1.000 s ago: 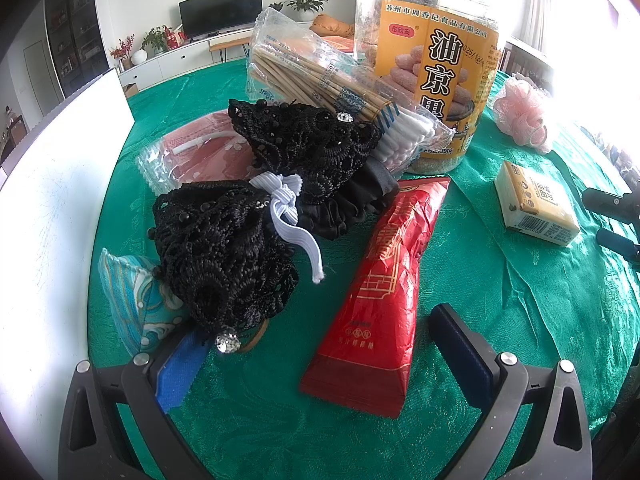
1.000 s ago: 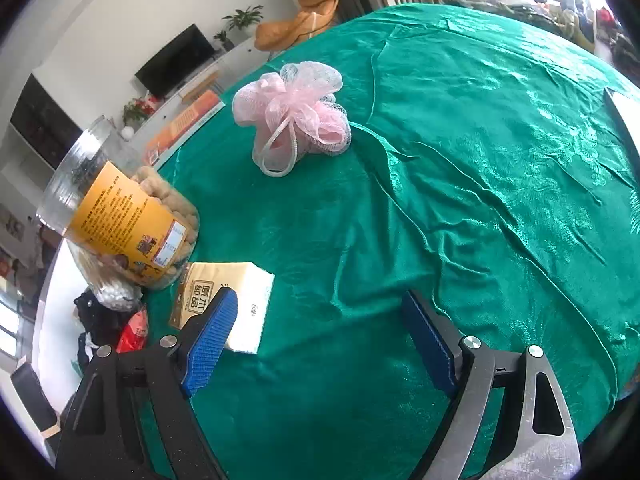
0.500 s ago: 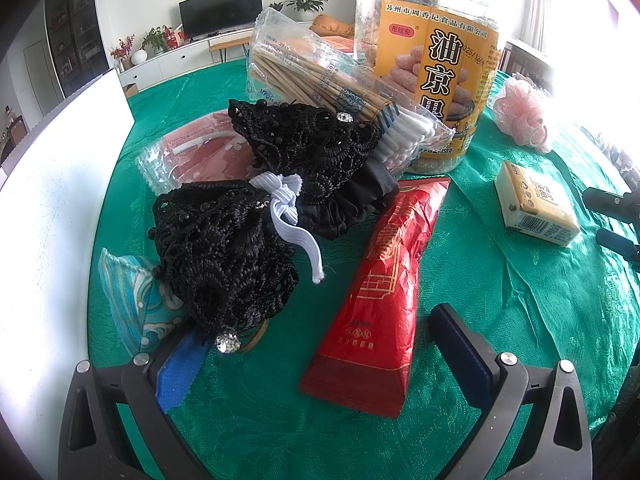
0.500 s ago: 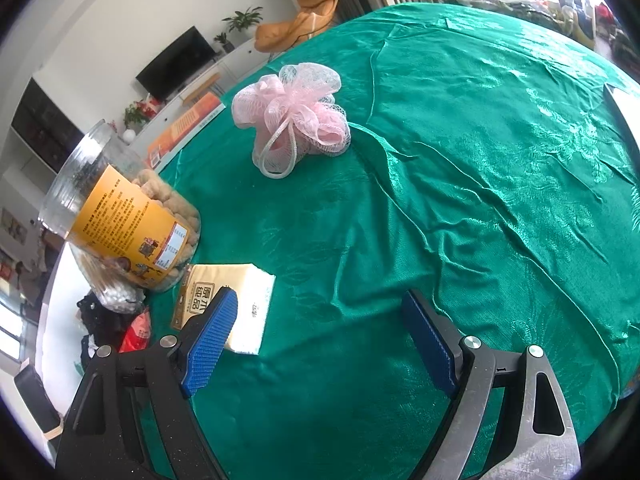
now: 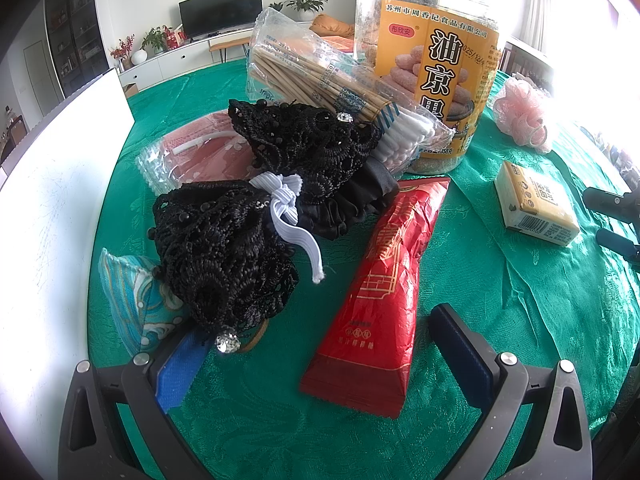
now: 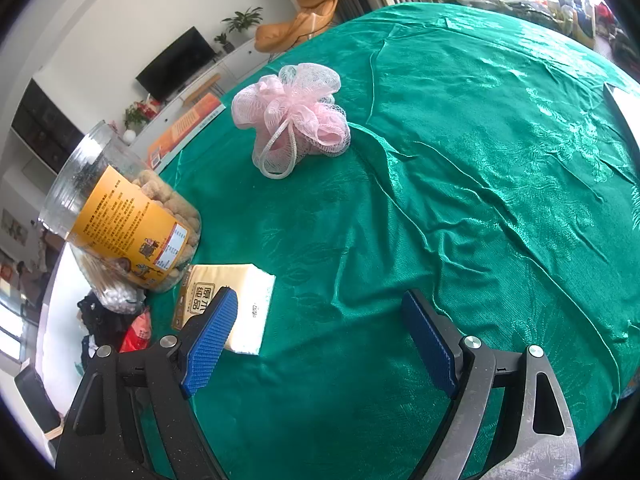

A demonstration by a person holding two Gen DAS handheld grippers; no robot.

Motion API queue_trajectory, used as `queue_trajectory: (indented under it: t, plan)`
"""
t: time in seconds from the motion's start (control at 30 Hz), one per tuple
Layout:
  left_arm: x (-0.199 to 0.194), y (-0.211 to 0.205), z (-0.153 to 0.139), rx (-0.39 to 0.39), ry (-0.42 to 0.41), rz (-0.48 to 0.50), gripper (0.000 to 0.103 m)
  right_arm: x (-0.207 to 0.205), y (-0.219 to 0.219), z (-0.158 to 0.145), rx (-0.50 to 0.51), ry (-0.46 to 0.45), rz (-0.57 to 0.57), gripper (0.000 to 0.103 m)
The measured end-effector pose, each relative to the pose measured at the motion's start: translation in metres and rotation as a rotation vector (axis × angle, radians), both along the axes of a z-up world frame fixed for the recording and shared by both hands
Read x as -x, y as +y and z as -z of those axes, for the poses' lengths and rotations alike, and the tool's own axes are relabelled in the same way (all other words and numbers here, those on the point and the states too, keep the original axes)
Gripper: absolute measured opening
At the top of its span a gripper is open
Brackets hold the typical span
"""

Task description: Organize soft objects

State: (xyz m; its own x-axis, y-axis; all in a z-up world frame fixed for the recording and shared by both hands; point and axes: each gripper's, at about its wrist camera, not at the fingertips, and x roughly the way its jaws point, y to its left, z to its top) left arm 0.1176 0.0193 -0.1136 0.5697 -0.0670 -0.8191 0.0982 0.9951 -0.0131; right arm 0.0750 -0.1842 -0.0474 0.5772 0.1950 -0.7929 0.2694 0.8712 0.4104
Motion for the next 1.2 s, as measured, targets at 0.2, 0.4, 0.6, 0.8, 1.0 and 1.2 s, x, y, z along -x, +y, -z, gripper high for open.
queue_trajectory:
  t: [0.2,0.4,0.6,0.8,1.0,1.2]
  plan:
    - [0.000,0.000,0.000,0.000,0.000,0.000,0.103,0.000,0.000,0.000,0.001,0.000,0.000,0.087]
    - [0.000,0.000,0.000,0.000,0.000,0.000,0.103,0.000,0.000,0.000,0.000,0.000,0.000,0.087]
    - [0.000,0.001,0.000,0.000,0.000,-0.001,0.103,0.000,0.000,0.000,-0.006,-0.002,0.002,0.087]
    - [0.010,0.004,-0.004,-0.003,0.021,0.011,0.103,0.000,0.000,0.000,-0.007,-0.003,0.002,0.087]
    - [0.038,0.015,-0.034,0.084,0.009,0.015,0.103,0.000,-0.001,0.000,-0.011,-0.004,0.002,0.087]
    - [0.019,0.036,-0.075,0.183,0.004,-0.048,0.103,0.000,-0.002,-0.001,-0.024,-0.008,0.005,0.087]
